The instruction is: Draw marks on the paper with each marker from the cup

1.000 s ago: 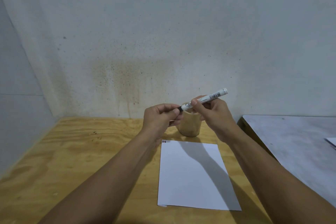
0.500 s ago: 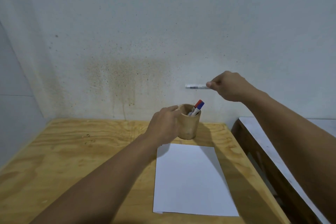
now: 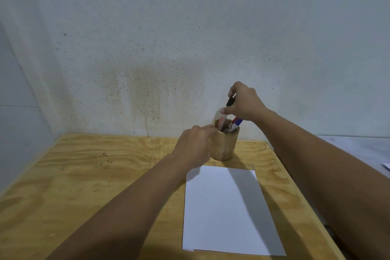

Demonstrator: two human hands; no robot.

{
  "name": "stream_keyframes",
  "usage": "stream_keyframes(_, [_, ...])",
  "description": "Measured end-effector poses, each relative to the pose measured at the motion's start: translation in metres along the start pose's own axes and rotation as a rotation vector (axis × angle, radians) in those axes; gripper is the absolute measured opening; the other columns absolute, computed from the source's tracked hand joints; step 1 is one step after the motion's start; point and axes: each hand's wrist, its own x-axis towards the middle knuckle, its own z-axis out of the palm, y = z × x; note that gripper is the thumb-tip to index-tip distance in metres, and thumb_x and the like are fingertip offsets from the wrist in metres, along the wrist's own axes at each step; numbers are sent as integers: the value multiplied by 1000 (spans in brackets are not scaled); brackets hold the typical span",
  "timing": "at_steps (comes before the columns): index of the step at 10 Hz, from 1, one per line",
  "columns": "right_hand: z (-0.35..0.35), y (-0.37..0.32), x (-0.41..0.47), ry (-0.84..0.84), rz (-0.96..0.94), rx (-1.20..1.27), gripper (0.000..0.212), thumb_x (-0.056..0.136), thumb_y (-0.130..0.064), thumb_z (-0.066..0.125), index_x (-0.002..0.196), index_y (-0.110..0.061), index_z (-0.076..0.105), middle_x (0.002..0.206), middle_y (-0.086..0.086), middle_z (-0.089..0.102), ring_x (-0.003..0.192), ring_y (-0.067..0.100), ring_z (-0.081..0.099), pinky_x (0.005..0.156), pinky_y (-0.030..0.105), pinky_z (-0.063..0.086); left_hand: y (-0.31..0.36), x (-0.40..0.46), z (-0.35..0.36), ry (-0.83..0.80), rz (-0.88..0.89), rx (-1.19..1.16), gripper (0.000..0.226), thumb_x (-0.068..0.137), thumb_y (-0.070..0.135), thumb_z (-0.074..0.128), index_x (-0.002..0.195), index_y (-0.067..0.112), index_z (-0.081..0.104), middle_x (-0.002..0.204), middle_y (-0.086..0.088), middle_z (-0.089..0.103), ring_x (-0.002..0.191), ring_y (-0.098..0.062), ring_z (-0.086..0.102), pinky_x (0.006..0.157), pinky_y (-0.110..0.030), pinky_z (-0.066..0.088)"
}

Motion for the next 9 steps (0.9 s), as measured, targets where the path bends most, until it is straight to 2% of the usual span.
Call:
stream_keyframes(1, [12,6,-2,21,-16,-49,48,71,-34,85,101,-15,53,94,9,66,82,27,65,75,40,56,-4,-1,0,-13,7,-25,58,79,-6,57,131,21,50,129,1,58,103,-27,54,84,-39,48])
stream_keyframes(2, [20,11,-3,84,-28,-50,34,77,-39,79,96,-16,64,93,8,72,83,25,66,73,36,55,-5,-1,1,-28,13,-33,59,78,-7,57,130,21,49,132,0,56,102,-29,53,84,-43,49])
stream_keyframes(3, [26,17,-4,118,-18,-52,29,82,-43,73,96,-18,73,93,7,76,83,24,69,77,40,57,-7,-1,2,-42,10,-43,62,79,-7,56,133,21,47,137,0,53,104,-30,53,86,-46,48])
stream_keyframes(4, [30,23,-6,110,-11,-15,25,87,-38,68,100,-18,75,94,8,77,82,24,70,78,40,58,-6,-1,0,-54,6,-43,62,79,-8,55,134,19,46,139,1,50,105,-31,52,88,-48,47])
stream_keyframes(5, [33,27,-7,82,-34,17,29,95,-31,59,117,-16,70,105,11,75,89,26,70,80,32,55,-6,-2,1,-63,20,-49,63,78,-8,55,134,19,46,139,2,51,102,-30,52,85,-48,48])
stream_keyframes(6, [34,31,-10,31,-43,73,38,98,-26,53,134,-15,58,112,13,73,101,27,68,84,28,48,-5,-3,-2,-73,17,-61,65,77,-9,53,135,19,44,139,1,50,101,-30,52,85,-48,48])
stream_keyframes(7, [31,39,-17,41,-35,152,47,97,-25,55,143,-15,47,120,13,70,111,28,64,91,33,48,-5,-3,0,-103,12,-49,66,76,-6,54,136,20,40,142,1,45,106,-30,50,87,-48,48])
stream_keyframes(8, [21,42,-28,140,-27,205,54,95,-31,59,144,-14,42,133,12,61,111,23,62,87,28,45,0,-6,-4,-129,19,-62,68,78,-1,59,137,21,36,141,-1,44,107,-27,48,84,-43,48])
stream_keyframes(9, [11,50,-54,255,-26,280,55,93,-33,62,141,-15,44,127,4,62,101,14,59,85,26,43,4,-15,-10,-51,-17,-159,67,80,4,62,137,25,33,130,-4,50,106,-25,51,78,-32,44])
